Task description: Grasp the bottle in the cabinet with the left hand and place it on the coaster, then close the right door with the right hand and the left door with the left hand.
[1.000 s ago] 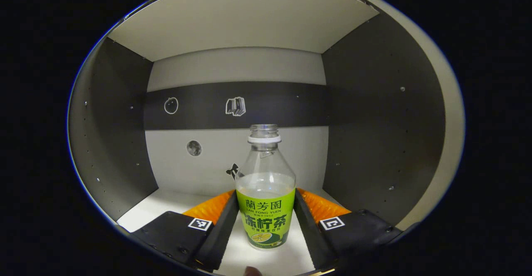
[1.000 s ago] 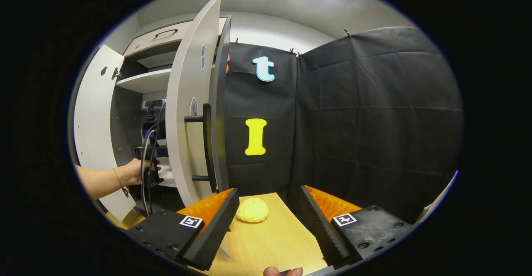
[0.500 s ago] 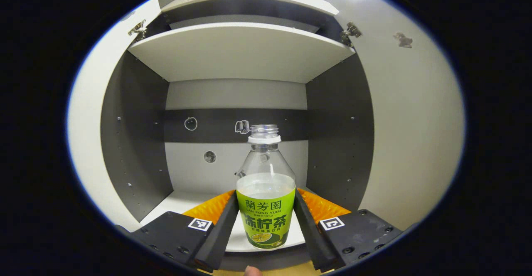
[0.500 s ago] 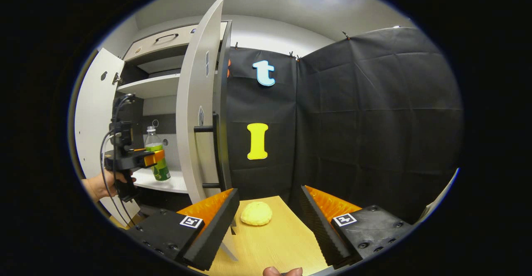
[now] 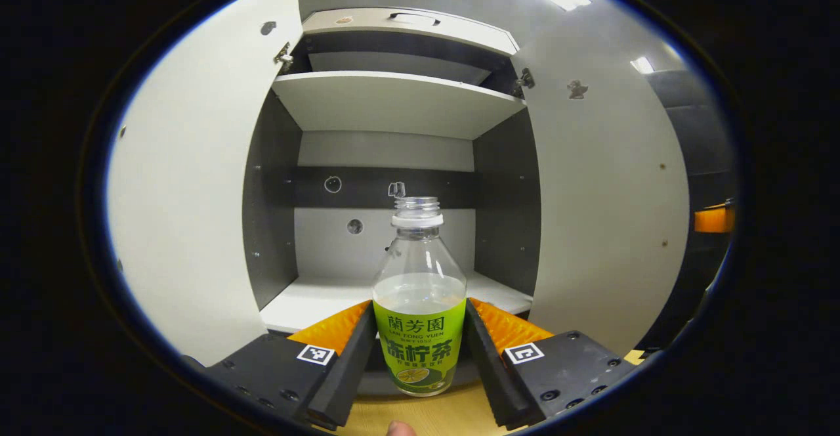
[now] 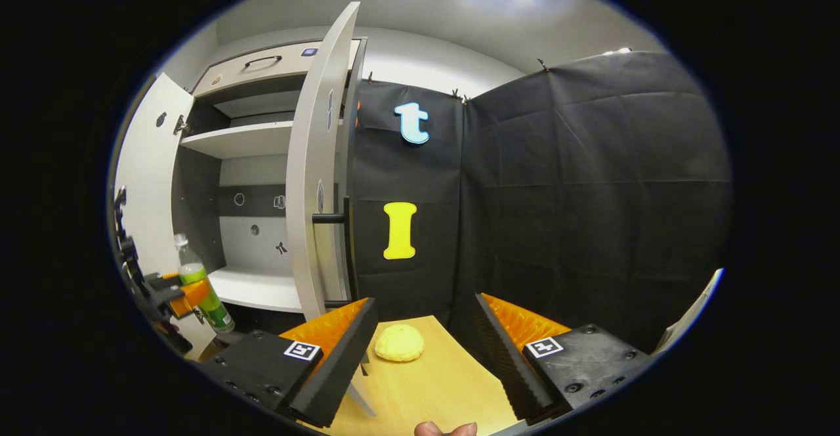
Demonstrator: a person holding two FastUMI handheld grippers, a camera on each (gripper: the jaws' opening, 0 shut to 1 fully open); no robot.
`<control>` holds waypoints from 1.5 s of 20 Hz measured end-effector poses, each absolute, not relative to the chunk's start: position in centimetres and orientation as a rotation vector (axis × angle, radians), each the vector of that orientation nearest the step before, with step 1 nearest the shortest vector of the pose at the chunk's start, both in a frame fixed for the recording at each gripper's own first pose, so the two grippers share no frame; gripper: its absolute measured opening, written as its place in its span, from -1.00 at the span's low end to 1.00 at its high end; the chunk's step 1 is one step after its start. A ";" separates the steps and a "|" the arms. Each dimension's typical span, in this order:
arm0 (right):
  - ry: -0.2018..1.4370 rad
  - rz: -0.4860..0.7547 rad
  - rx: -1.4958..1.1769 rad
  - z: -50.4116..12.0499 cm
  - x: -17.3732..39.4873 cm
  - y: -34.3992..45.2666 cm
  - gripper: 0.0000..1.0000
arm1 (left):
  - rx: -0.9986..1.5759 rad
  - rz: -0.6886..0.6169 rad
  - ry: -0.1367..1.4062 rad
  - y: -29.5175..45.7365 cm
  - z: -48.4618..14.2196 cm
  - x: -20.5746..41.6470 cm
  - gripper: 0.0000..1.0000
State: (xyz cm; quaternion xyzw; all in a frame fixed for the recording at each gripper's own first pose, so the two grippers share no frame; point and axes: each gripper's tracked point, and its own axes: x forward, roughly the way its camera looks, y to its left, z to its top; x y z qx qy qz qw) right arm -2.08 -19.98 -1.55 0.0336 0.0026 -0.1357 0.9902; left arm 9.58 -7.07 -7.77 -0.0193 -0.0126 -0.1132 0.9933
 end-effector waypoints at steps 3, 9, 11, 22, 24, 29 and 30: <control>0.004 -0.273 0.064 -1.4 -2.3 -19.3 0.95 | -0.034 -0.261 -0.037 -7.0 -10.3 6.1 0.58; -0.024 -0.260 0.046 0.1 -2.6 -16.7 0.95 | -0.033 -0.336 0.006 -8.7 -17.5 0.5 0.58; -0.022 -0.253 0.034 0.2 -2.9 -15.8 0.95 | -0.017 -0.348 0.019 -9.1 -20.3 -0.9 0.59; 0.024 -0.253 0.056 0.2 -4.3 -14.9 0.95 | -0.045 -0.434 0.126 -10.4 -32.0 -5.2 0.59; 0.035 -0.256 0.064 0.0 -4.3 -15.1 0.95 | -0.027 -0.437 0.147 -10.4 -33.6 -5.4 0.59; 0.054 -0.260 0.044 -0.2 -4.5 -15.5 0.95 | -0.028 -0.456 0.137 -11.0 -34.9 -5.4 0.59; 0.058 -0.261 0.046 -0.2 -4.5 -15.7 0.95 | -0.018 -0.459 0.136 -11.1 -35.1 -5.4 0.59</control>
